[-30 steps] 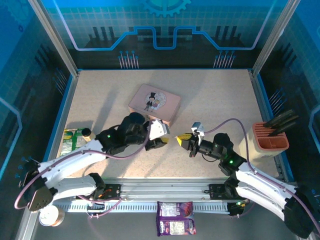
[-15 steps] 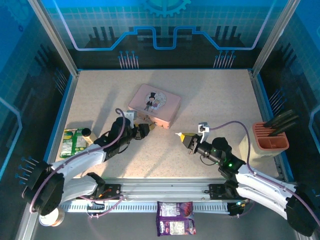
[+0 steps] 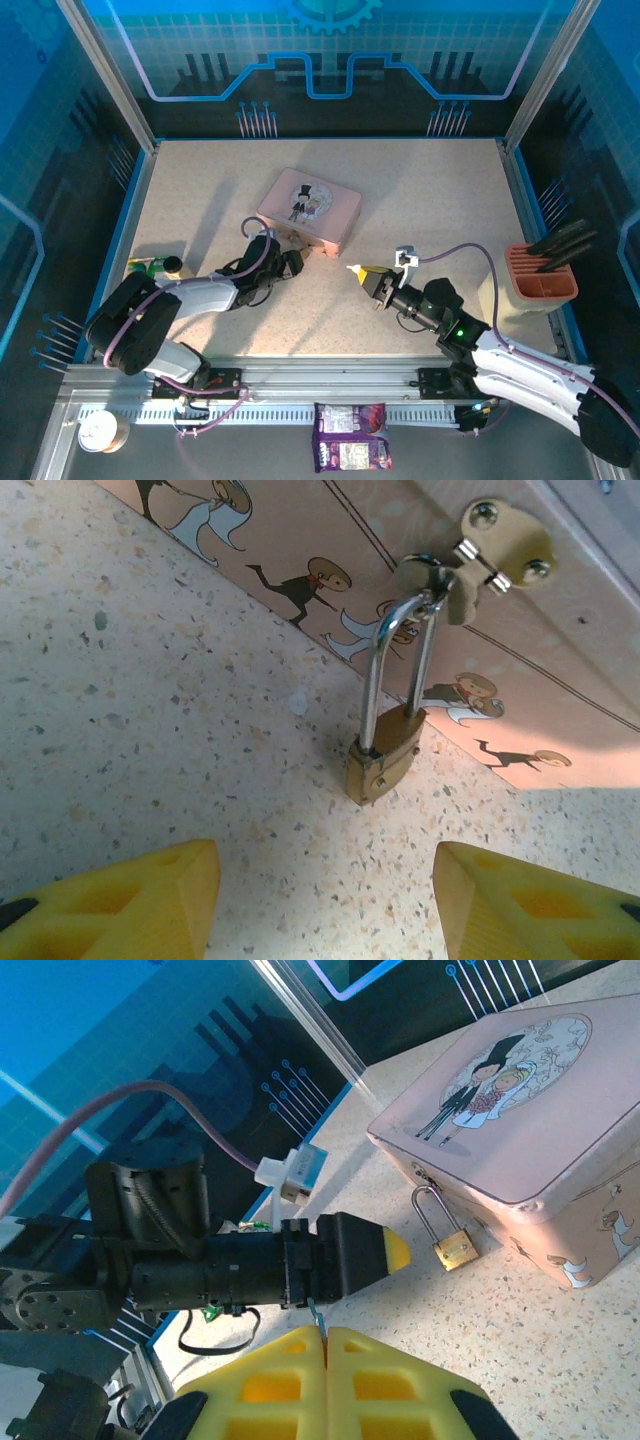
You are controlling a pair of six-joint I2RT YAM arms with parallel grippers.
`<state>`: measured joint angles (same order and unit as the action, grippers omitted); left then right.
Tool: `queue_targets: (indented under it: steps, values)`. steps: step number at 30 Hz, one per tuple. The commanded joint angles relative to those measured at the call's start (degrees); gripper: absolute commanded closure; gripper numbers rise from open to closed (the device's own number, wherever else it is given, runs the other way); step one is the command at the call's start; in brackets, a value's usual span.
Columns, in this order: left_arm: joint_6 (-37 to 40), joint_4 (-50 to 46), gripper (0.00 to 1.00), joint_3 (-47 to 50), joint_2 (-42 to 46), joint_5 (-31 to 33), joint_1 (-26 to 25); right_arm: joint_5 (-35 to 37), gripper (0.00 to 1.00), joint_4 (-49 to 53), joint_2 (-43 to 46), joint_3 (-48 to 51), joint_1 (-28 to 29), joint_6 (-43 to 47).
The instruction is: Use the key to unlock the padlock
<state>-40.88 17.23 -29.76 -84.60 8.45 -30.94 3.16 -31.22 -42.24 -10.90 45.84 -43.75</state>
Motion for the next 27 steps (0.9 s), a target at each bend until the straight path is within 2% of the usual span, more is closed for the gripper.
queue_targets:
  steps: [1,6,13,19,27]
  values:
    - [-1.67,3.46,0.41,-2.87,-2.6,1.77,-0.73,1.9,1.0,-1.68,1.0,0.86,0.74,-0.19]
    - [-1.84,5.7,0.41,-4.96,-6.98,1.49,-1.58,1.88,1.0,-1.74,0.91,0.96,0.75,0.24]
    - [-1.78,3.42,0.45,-8.32,-10.68,5.41,-2.66,2.19,1.0,-2.31,1.36,1.83,0.81,-0.36]
    - [-1.17,2.7,0.5,-10.55,-13.99,6.17,-3.08,1.92,1.0,-2.85,1.05,2.1,0.78,-0.59]
    - [0.3,2.3,0.66,-8.86,-12.74,8.14,-3.81,2.28,1.0,-2.63,1.11,2.26,0.86,-1.31]
